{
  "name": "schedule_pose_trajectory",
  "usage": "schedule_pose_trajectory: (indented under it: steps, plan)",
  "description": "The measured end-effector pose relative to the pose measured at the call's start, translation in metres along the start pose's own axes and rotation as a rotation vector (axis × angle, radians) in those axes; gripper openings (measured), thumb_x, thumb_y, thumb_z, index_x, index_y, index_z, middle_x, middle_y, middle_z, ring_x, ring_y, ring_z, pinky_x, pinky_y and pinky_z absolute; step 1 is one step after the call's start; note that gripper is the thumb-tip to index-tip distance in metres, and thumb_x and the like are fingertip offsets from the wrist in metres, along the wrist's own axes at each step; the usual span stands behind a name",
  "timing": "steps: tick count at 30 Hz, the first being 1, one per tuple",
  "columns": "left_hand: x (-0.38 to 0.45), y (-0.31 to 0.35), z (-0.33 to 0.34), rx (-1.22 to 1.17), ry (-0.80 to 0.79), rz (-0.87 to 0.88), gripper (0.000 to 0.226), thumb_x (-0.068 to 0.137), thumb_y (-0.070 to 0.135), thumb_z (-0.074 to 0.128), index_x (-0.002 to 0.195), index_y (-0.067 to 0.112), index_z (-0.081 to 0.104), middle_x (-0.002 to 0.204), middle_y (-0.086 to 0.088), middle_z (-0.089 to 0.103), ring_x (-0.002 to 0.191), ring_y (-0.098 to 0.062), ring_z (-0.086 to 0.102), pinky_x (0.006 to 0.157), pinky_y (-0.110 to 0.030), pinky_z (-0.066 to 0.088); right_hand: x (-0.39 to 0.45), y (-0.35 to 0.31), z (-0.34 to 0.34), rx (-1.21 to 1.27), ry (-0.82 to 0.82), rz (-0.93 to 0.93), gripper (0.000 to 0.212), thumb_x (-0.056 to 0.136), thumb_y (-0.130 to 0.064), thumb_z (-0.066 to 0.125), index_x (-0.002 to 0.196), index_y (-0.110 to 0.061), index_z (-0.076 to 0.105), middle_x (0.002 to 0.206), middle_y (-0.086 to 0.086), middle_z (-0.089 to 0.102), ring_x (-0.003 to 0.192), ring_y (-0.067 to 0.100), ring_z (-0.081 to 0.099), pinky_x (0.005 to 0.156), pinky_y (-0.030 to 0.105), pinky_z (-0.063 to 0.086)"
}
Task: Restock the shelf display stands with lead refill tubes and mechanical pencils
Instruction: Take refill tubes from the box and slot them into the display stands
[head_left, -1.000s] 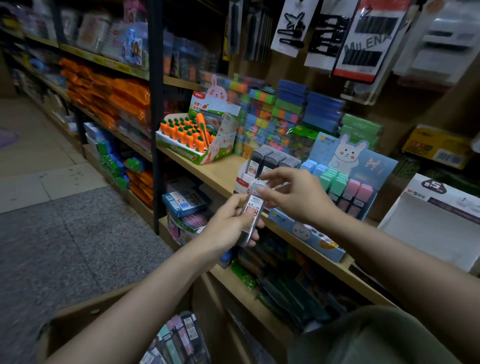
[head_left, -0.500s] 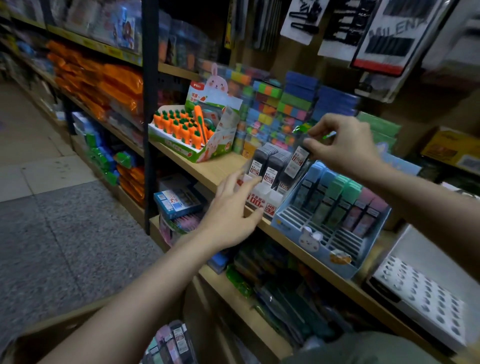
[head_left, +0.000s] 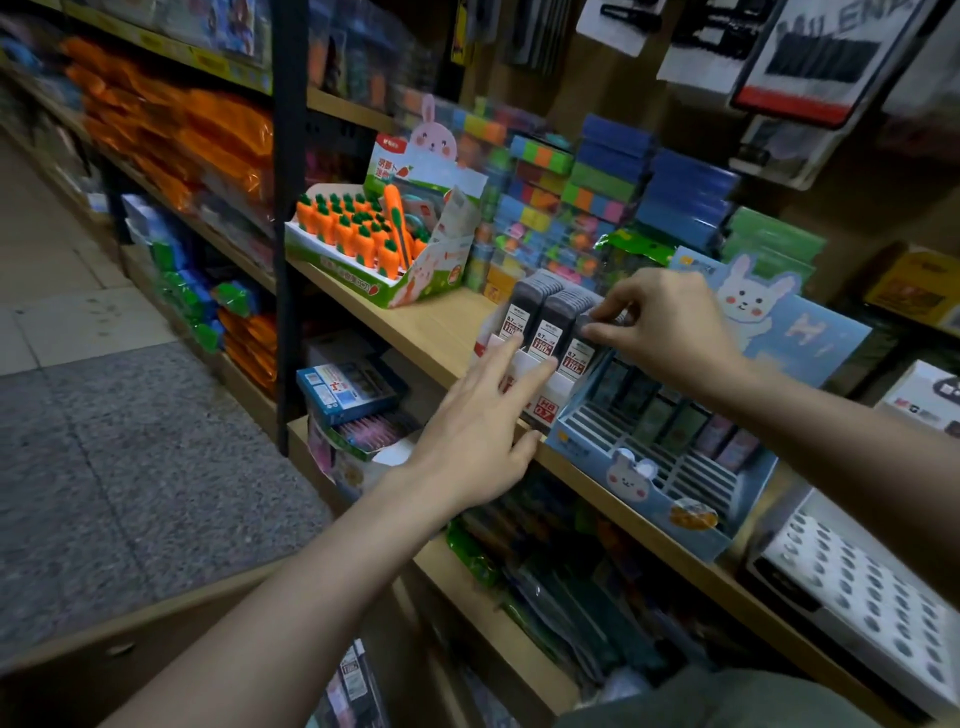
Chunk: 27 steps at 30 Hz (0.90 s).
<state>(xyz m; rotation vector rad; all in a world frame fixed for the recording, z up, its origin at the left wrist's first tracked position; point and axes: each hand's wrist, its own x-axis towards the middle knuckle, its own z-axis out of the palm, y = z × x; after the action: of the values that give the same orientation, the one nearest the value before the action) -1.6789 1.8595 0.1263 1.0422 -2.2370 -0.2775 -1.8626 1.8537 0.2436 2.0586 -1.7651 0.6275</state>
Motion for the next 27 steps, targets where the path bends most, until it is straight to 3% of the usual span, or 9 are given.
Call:
schedule_pose_trajectory:
  steps: [4, 7, 10, 12, 15, 18, 22, 27]
  plan:
    - [-0.005, 0.0, -0.001, -0.018, -0.04, 0.008, 0.076, 0.094, 0.03, 0.058, 0.153, 0.035, 0.01, 0.161, 0.009, -0.015, 0.149, -0.021, 0.005, 0.116, -0.043, 0.03, -0.003, -0.004, 0.0, -0.068, 0.0, -0.028, 0.019, 0.084, -0.039, 0.072, 0.09, -0.021, 0.074, 0.09, -0.001, 0.064, 0.081, 0.019, 0.06, 0.069, 0.038, 0.051]
    - [-0.014, 0.002, -0.004, -0.116, -0.054, 0.018, 0.075, 0.095, 0.026, 0.057, 0.153, 0.037, 0.011, 0.16, 0.017, -0.012, 0.147, -0.014, 0.016, 0.11, -0.036, 0.038, -0.009, -0.008, -0.01, -0.003, 0.075, -0.026, 0.021, 0.089, -0.031, 0.064, 0.104, -0.018, 0.071, 0.097, 0.001, 0.066, 0.082, 0.015, 0.06, 0.075, 0.036, 0.051]
    - [-0.031, -0.002, -0.011, -0.242, 0.061, -0.017, 0.06, 0.094, 0.023, 0.057, 0.147, 0.032, 0.031, 0.156, 0.012, 0.022, 0.141, -0.008, 0.028, 0.11, -0.029, 0.035, -0.029, -0.031, -0.018, 0.271, 0.192, -0.035, 0.011, 0.09, -0.019, 0.063, 0.097, -0.018, 0.07, 0.091, -0.006, 0.065, 0.074, 0.004, 0.058, 0.07, 0.018, 0.049]
    - [-0.049, -0.013, -0.014, -0.297, 0.095, -0.122, 0.039, 0.092, 0.023, 0.058, 0.13, 0.029, 0.052, 0.132, 0.011, 0.051, 0.123, -0.006, 0.048, 0.1, -0.027, 0.043, -0.052, -0.056, -0.009, 0.435, 0.143, -0.054, 0.007, 0.089, -0.016, 0.064, 0.093, -0.019, 0.07, 0.086, -0.01, 0.065, 0.072, 0.002, 0.061, 0.065, 0.011, 0.047]
    - [-0.09, -0.041, -0.015, -0.447, 0.062, -0.465, 0.017, 0.091, 0.013, 0.061, 0.106, 0.019, 0.066, 0.105, 0.003, 0.069, 0.097, -0.011, 0.064, 0.084, -0.022, 0.05, -0.088, -0.096, 0.023, 0.578, -0.069, -0.147, 0.013, 0.086, -0.017, 0.066, 0.099, -0.02, 0.069, 0.082, -0.014, 0.064, 0.071, -0.001, 0.06, 0.066, 0.009, 0.044]
    - [-0.156, -0.076, -0.007, -0.516, 0.017, -0.868, 0.012, 0.091, 0.001, 0.059, 0.098, 0.01, 0.065, 0.1, -0.017, 0.067, 0.084, -0.018, 0.059, 0.08, -0.028, 0.05, -0.129, -0.131, 0.074, 0.576, -0.478, -0.219, 0.029, 0.086, -0.023, 0.066, 0.115, -0.021, 0.06, 0.091, -0.006, 0.066, 0.08, 0.008, 0.064, 0.075, 0.026, 0.05]
    - [-0.259, -0.103, 0.026, -0.393, -0.064, -1.195, 0.016, 0.091, 0.004, 0.06, 0.106, 0.002, 0.064, 0.11, -0.022, 0.067, 0.104, -0.033, 0.063, 0.09, -0.035, 0.048, -0.196, -0.166, 0.148, 0.548, -0.888, -0.12, 0.044, 0.086, -0.021, 0.068, 0.127, -0.011, 0.055, 0.118, 0.012, 0.063, 0.108, 0.026, 0.061, 0.094, 0.034, 0.046]
    - [-0.328, -0.104, 0.081, -0.428, 0.088, -1.479, 0.021, 0.088, 0.002, 0.06, 0.108, 0.0, 0.063, 0.111, -0.024, 0.067, 0.109, -0.037, 0.061, 0.086, -0.033, 0.047, -0.263, -0.182, 0.216, 0.546, -1.043, 0.02, 0.039, 0.089, -0.017, 0.062, 0.126, -0.005, 0.057, 0.125, 0.016, 0.057, 0.117, 0.032, 0.054, 0.092, 0.027, 0.04]
